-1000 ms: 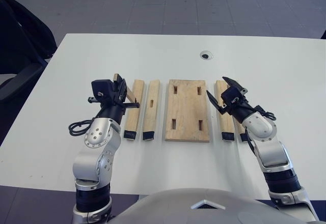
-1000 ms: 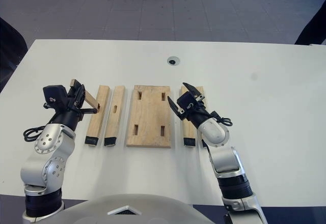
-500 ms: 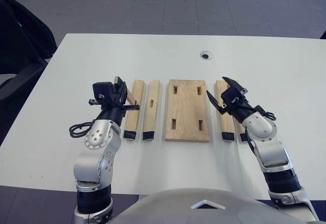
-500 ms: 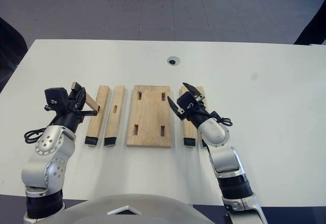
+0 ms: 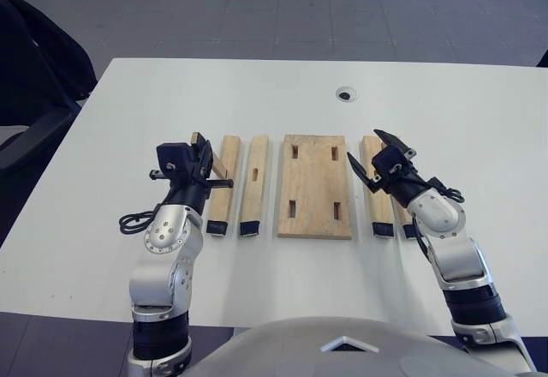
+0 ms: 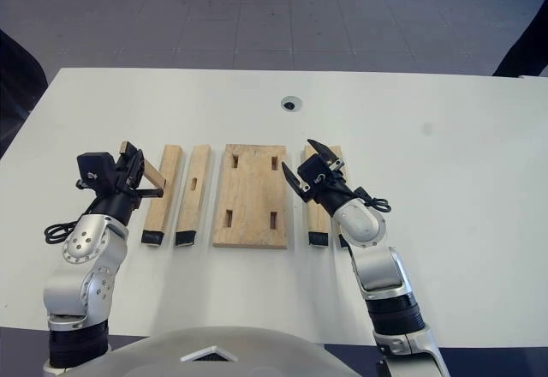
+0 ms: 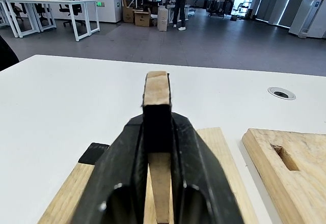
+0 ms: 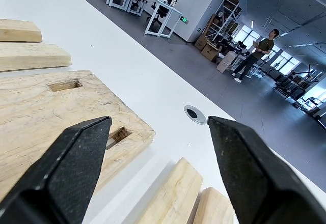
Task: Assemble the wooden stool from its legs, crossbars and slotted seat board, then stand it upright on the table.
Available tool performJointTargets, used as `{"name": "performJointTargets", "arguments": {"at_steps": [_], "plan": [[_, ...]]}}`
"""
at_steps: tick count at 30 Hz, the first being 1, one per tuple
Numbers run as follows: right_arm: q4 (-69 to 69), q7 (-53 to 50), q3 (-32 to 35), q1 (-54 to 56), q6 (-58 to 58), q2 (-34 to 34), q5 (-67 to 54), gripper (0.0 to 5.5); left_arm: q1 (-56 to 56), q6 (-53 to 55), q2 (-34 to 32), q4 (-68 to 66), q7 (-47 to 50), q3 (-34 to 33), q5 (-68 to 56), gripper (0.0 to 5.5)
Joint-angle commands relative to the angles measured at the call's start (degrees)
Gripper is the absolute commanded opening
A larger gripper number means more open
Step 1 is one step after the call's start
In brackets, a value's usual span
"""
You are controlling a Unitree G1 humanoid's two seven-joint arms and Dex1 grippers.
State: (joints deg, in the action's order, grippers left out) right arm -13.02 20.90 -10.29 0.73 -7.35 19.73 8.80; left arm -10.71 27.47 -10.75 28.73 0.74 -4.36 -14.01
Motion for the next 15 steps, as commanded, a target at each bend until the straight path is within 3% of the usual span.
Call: {"name": "performJointTargets", "arguments": {"at_steps": [1,15], "plan": [[-0.25,0.19,0.29,0.37,-0.79,0.06,-0.16,3.47,-4.91,1.71,-0.69,-7.26,-1.39,0.78,2.25,0.43],[-0.02,0.12,0.55,0.85,-0.78,-0.05,-0.3,3.47,-3.13,1.12,-3.15,-10.76,-5.06,-0.46,2.54,0.43]]}}
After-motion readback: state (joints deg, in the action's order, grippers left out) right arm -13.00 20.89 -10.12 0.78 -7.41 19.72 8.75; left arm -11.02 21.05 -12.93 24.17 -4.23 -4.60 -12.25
